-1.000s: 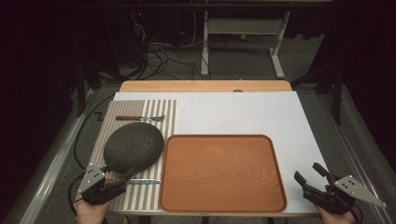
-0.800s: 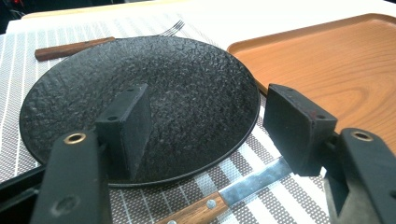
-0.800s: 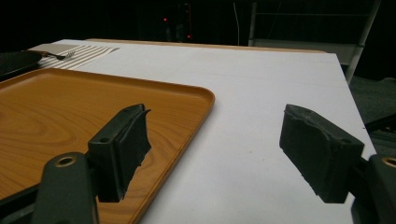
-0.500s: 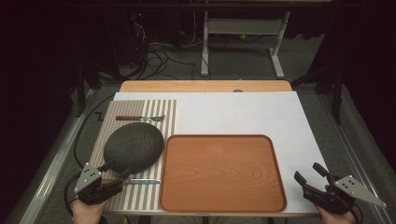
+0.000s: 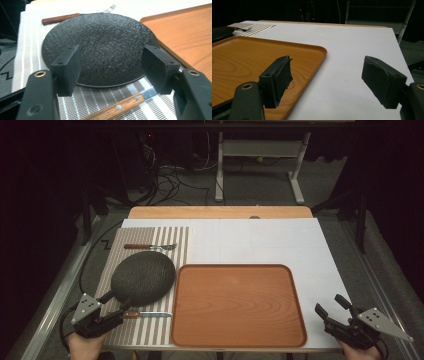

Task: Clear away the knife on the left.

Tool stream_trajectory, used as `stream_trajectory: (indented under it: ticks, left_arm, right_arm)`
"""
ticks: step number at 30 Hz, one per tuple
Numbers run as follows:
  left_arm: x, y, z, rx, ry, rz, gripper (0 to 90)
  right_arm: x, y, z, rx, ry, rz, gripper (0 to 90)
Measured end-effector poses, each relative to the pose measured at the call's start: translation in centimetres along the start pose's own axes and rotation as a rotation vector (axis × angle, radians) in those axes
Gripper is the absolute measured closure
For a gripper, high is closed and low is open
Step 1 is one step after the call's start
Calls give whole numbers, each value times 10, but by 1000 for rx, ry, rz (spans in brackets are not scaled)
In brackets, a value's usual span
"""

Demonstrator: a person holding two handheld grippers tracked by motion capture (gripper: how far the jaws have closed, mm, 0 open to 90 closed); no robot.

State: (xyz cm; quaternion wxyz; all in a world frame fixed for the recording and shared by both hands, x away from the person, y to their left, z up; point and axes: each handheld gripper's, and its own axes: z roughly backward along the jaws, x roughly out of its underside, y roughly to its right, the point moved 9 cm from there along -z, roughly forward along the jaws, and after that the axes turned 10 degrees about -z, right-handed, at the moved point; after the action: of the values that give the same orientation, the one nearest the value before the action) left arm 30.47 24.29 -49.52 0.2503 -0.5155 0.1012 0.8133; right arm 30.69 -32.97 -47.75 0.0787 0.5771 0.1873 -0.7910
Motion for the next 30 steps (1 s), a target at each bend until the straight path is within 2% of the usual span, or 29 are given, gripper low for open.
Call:
stream_trajectory:
  ticks: [3, 11, 16, 21, 22, 23, 24, 25, 27, 30]
  left_arm:
    - [1, -6, 2, -9, -4, 11, 298]
    - [5, -14, 5, -26, -37, 5, 298]
    - [9, -23, 11, -45, -55, 21, 301]
    - [10, -27, 15, -55, -75, 7, 301]
    - [10, -28, 16, -54, -87, 3, 301]
    - [11, -28, 17, -48, -123, -4, 300]
    - [11, -28, 17, -48, -123, -4, 299]
    - [12, -28, 17, -46, -144, -7, 298]
    - [12, -26, 19, -29, -210, -14, 298]
    - [11, -25, 19, -14, -236, -19, 299]
  right_arm:
    - [0, 0, 0, 1, -2, 0, 243]
    - [0, 0, 0, 2, -4, -3, 243]
    - [1, 1, -1, 6, -5, -4, 244]
    - [1, 1, -1, 7, -6, -5, 244]
    - [1, 0, -1, 6, -6, -4, 244]
    - [1, 0, -1, 5, -7, -4, 244]
    - [1, 0, -1, 5, -8, -2, 244]
    - [1, 0, -1, 4, -8, -2, 244]
    - [1, 0, -1, 4, -8, -1, 244]
    - [1, 0, -1, 4, -10, 0, 244]
